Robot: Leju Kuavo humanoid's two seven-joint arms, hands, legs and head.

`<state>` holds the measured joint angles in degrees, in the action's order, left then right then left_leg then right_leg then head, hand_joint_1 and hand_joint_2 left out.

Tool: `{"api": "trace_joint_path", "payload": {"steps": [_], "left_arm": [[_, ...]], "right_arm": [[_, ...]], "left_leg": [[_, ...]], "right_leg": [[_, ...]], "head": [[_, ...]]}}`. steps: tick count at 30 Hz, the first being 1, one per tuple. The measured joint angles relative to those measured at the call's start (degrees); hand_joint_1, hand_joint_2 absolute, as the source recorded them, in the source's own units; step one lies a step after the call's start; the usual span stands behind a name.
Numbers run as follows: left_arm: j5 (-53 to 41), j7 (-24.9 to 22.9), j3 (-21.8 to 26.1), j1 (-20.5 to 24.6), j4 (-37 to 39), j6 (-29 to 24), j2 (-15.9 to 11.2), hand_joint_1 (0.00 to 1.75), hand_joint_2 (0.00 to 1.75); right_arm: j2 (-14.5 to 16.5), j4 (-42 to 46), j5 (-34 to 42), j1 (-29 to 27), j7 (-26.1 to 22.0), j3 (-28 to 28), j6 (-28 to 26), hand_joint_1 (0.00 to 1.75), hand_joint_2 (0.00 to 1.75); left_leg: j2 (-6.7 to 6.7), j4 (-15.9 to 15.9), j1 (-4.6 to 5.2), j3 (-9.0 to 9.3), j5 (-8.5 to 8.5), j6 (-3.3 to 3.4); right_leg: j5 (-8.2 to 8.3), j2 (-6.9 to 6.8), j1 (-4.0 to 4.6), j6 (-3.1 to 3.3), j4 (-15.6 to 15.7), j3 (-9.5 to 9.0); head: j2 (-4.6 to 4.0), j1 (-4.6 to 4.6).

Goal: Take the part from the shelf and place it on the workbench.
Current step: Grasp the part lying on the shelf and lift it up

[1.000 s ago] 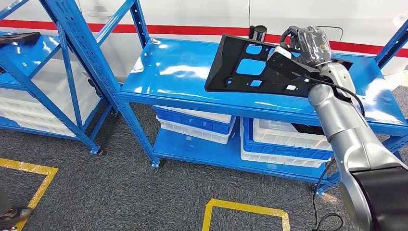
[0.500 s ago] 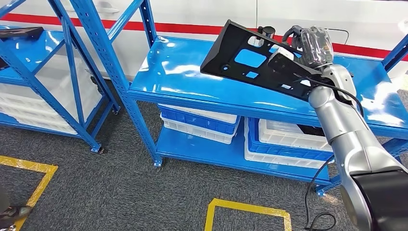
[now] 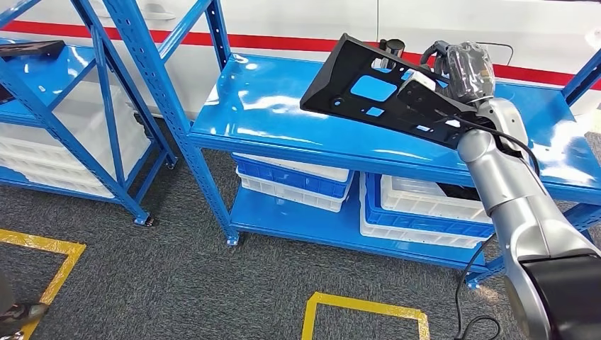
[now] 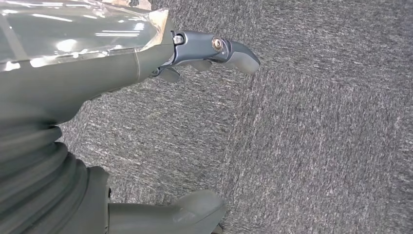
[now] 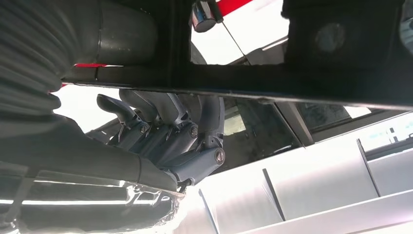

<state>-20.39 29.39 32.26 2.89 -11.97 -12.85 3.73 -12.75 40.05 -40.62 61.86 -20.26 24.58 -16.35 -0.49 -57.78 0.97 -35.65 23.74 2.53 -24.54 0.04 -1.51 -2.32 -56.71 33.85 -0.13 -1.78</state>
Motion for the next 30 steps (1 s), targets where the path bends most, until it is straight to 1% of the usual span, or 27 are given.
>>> {"api": "trace_joint_path", "payload": {"steps": [2, 4, 6, 7, 8, 9, 10, 11, 12, 13, 14, 15, 16, 17, 18, 19, 20, 22, 23, 24, 25, 26, 27, 28, 29, 30], "left_arm": [[-0.12, -0.24, -0.13, 0.07, 0.01, -0.04, -0.02, 0.00, 1.75], [-0.23, -0.43, -0.32, 0.12, 0.01, -0.07, -0.07, 0.00, 1.75], [-0.45, -0.60, -0.45, 0.14, 0.01, -0.21, -0.15, 0.00, 1.75], [-0.54, -0.66, -0.47, 0.15, 0.01, -0.32, -0.14, 0.00, 1.75], [-0.58, -0.69, -0.49, 0.16, 0.01, -0.44, -0.10, 0.00, 1.75], [-0.58, -0.71, -0.50, 0.18, 0.01, -0.52, -0.05, 0.00, 1.75], [-0.57, -0.72, -0.51, 0.19, 0.02, -0.57, 0.01, 0.00, 1.75], [-0.53, -0.71, -0.52, 0.19, 0.02, -0.61, 0.05, 0.00, 1.75], [-0.44, -0.70, -0.53, 0.17, 0.03, -0.62, 0.09, 0.00, 1.75], [-0.34, -0.70, -0.52, 0.14, 0.04, -0.65, 0.15, 0.00, 1.75], [-0.25, -0.69, -0.52, 0.12, 0.04, -0.70, 0.24, 0.00, 1.75], [-0.19, -0.69, -0.52, 0.11, 0.05, -0.79, 0.32, 0.00, 1.75], [-0.18, -0.68, -0.52, 0.12, 0.05, -0.87, 0.39, 0.00, 1.75], [-0.18, -0.66, -0.53, 0.13, 0.05, -0.94, 0.40, 0.00, 1.75], [-0.18, -0.62, -0.53, 0.14, 0.06, -1.00, 0.37, 0.00, 1.75], [-0.18, -0.59, -0.53, 0.15, 0.07, -1.03, 0.35, 0.00, 1.75], [-0.18, -0.55, -0.53, 0.13, 0.08, -1.06, 0.33, 0.00, 1.75], [-0.18, -0.52, -0.54, 0.02, 0.09, -1.16, 0.33, 0.00, 1.75], [-0.18, -0.52, -0.54, -0.05, 0.10, -1.22, 0.29, 0.00, 1.75], [-0.16, -0.52, -0.54, -0.08, 0.12, -1.31, 0.25, 0.00, 1.75], [-0.14, -0.52, -0.53, -0.08, 0.13, -1.40, 0.22, 0.00, 1.75], [-0.11, -0.52, -0.53, -0.06, 0.14, -1.48, 0.22, 0.00, 1.75], [-0.07, -0.52, -0.50, -0.04, 0.14, -1.55, 0.23, 0.00, 1.75], [-0.05, -0.52, -0.48, -0.04, 0.14, -1.60, 0.24, 0.00, 1.75], [-0.04, -0.51, -0.44, -0.04, 0.14, -1.67, 0.26, 0.00, 1.75], [-0.03, -0.49, -0.40, -0.04, 0.14, -1.73, 0.27, 0.00, 1.75]], "right_arm": [[-0.01, 0.11, -0.01, -0.20, 0.09, 0.01, 0.00, 1.73, 1.75], [-0.03, 0.22, -0.04, -0.33, 0.24, 0.01, 0.02, 1.73, 1.75], [-0.06, 0.46, -0.10, -0.45, 0.46, 0.00, 0.15, 1.73, 1.75], [-0.14, 0.62, -0.13, -0.54, 0.55, -0.01, 0.25, 1.73, 1.75], [-0.25, 0.76, -0.17, -0.61, 0.59, -0.01, 0.37, 1.73, 1.75], [-0.35, 0.86, -0.19, -0.66, 0.61, -0.02, 0.47, 1.73, 1.75], [-0.44, 0.91, -0.24, -0.76, 0.64, -0.01, 0.54, 1.73, 1.75], [-0.46, 0.91, -0.31, -0.92, 0.66, 0.00, 0.57, 1.73, 1.75], [-0.44, 0.91, -0.39, -1.18, 0.70, 0.02, 0.58, 1.73, 1.75], [-0.39, 0.91, -0.51, -1.50, 0.79, 0.03, 0.58, 1.73, 1.75], [-0.31, 0.91, -0.61, -1.78, 0.87, 0.04, 0.57, 1.73, 1.75], [-0.19, 0.94, -0.70, -1.93, 0.96, 0.04, 0.56, 1.73, 1.75], [-0.07, 1.00, -0.79, -1.97, 1.04, 0.04, 0.55, 1.73, 1.75], [0.03, 1.07, -0.85, -1.91, 1.07, 0.03, 0.55, 1.73, 1.75], [0.13, 1.16, -0.93, -1.88, 1.08, 0.02, 0.56, 1.73, 1.75], [0.17, 1.24, -0.98, -1.86, 1.11, 0.02, 0.60, 1.73, 1.75], [0.23, 1.31, -1.04, -1.87, 1.14, 0.01, 0.67, 1.73, 1.75], [0.40, 1.43, -1.14, -1.84, 1.19, 0.02, 0.87, 1.73, 1.75], [0.55, 1.49, -1.19, -1.77, 1.20, 0.02, 0.98, 1.73, 1.75], [0.72, 1.54, -1.23, -1.68, 1.21, 0.03, 1.09, 1.73, 1.75], [0.88, 1.58, -1.25, -1.56, 1.21, 0.03, 1.23, 1.73, 1.75], [1.04, 1.63, -1.31, -1.50, 1.22, 0.03, 1.41, 1.73, 1.75], [1.20, 1.64, -1.36, -1.44, 1.22, 0.03, 1.56, 1.73, 1.75], [1.33, 1.64, -1.41, -1.40, 1.22, 0.04, 1.67, 1.73, 1.75], [1.50, 1.61, -1.46, -1.34, 1.21, 0.04, 1.73, 1.73, 1.75], [1.63, 1.56, -1.49, -1.22, 1.19, 0.05, 1.72, 1.73, 1.75]], "left_leg": [[0.00, -0.03, 0.08, -0.01, 0.05, 0.10], [-0.01, -0.10, 0.23, -0.03, 0.14, 0.36], [0.01, 0.10, 0.33, 0.10, -0.10, 0.95], [0.10, 0.56, 0.21, 0.33, -0.46, 1.28], [0.20, 1.09, 0.03, 0.55, -0.88, 1.66], [0.30, 1.60, -0.16, 0.72, -1.24, 1.94], [0.37, 1.87, -0.30, 0.77, -1.46, 2.11], [0.38, 1.91, -0.34, 0.67, -1.55, 2.23], [0.37, 1.87, -0.34, 0.54, -1.61, 2.20], [0.36, 1.81, -0.35, 0.38, -1.68, 2.12], [0.34, 1.70, -0.42, 0.19, -1.77, 1.99], [0.33, 1.49, -0.57, -0.05, -1.85, 1.80], [0.32, 1.17, -0.73, -0.33, -1.89, 1.52], [0.28, 0.77, -0.82, -0.72, -1.89, 1.17], [0.21, 0.31, -0.81, -1.06, -1.88, 0.79], [0.11, -0.14, -0.71, -1.39, -1.85, 0.42], [-0.01, -0.44, -0.62, -1.67, -1.91, 0.13], [-0.17, -0.88, -0.83, -2.15, -1.93, -0.33], [-0.13, -1.50, -1.02, -2.49, -1.21, -0.62], [-0.07, -3.07, -1.19, -3.11, 0.35, -0.98], [0.02, -5.60, -1.31, -3.96, 2.55, -1.35], [0.09, -9.26, -1.39, -5.12, 5.21, -1.69], [0.10, -13.19, -1.46, -6.32, 7.47, -1.92], [0.11, -16.16, -1.54, -7.04, 8.82, -2.02], [0.12, -17.51, -1.58, -6.93, 9.19, -1.98], [0.13, -16.43, -1.59, -5.65, 8.46, -1.77]], "right_leg": [[-0.01, 0.00, -0.13, -0.10, 0.00, 0.00], [-0.01, 0.00, -0.34, -0.33, 0.02, -0.03], [0.17, 0.02, -0.41, -0.76, 0.20, -0.14], [0.00, -0.01, -0.42, -0.91, 0.05, -0.05], [-0.65, -0.01, -0.33, -0.87, -0.73, 0.30], [-1.92, -0.01, -0.20, -0.59, -2.56, 1.09], [-3.70, -0.03, -0.21, -0.16, -5.63, 2.40], [-5.60, 0.01, -0.14, 0.19, -9.56, 4.00], [-7.03, 0.01, -0.15, 0.30, -13.18, 5.43], [-7.71, 0.00, -0.19, 0.12, -15.45, 6.20], [-7.50, -0.01, -0.27, -0.30, -15.62, 5.95], [-6.41, -0.03, -0.44, -0.91, -13.18, 4.42], [-5.09, -0.08, -0.68, -1.55, -9.26, 2.13], [-4.04, 0.01, -0.71, -1.94, -5.66, -0.14], [-3.17, 0.20, -0.64, -2.04, -3.08, -1.66], [-2.99, 0.42, -0.53, -1.76, -1.90, -2.30], [-3.00, 0.66, -0.34, -1.28, -1.94, -2.23], [-2.92, 0.74, -0.58, -0.28, -1.93, -1.74], [-2.64, 0.71, -0.66, 0.20, -1.95, -1.53], [-2.34, 0.67, -0.72, 0.71, -1.93, -1.27], [-2.02, 0.63, -0.66, 1.18, -1.92, -0.97], [-1.74, 0.60, -0.52, 1.56, -1.93, -0.64], [-1.48, 0.55, -0.39, 1.80, -1.95, -0.28], [-1.24, 0.53, -0.24, 1.94, -1.96, 0.05], [-1.00, 0.50, -0.10, 2.00, -1.98, 0.38], [-0.75, 0.49, 0.03, 2.00, -1.98, 0.64]], "head": [[0.00, 0.00], [0.00, 0.00], [0.00, -0.01], [0.00, -0.04], [0.00, 0.00], [0.00, 0.04], [0.00, 0.05], [0.00, 0.10], [0.00, 0.07], [0.00, 0.07], [0.00, 0.07], [0.00, 0.06], [0.00, 0.08], [0.00, 0.09], [0.00, 0.08], [0.00, 0.11], [0.00, 0.03], [0.00, -0.01], [0.00, -0.13], [0.00, -0.12], [0.00, -0.19], [0.00, -0.24], [0.00, -0.22], [0.00, -0.24], [0.00, -0.23], [0.00, -0.24]]}}
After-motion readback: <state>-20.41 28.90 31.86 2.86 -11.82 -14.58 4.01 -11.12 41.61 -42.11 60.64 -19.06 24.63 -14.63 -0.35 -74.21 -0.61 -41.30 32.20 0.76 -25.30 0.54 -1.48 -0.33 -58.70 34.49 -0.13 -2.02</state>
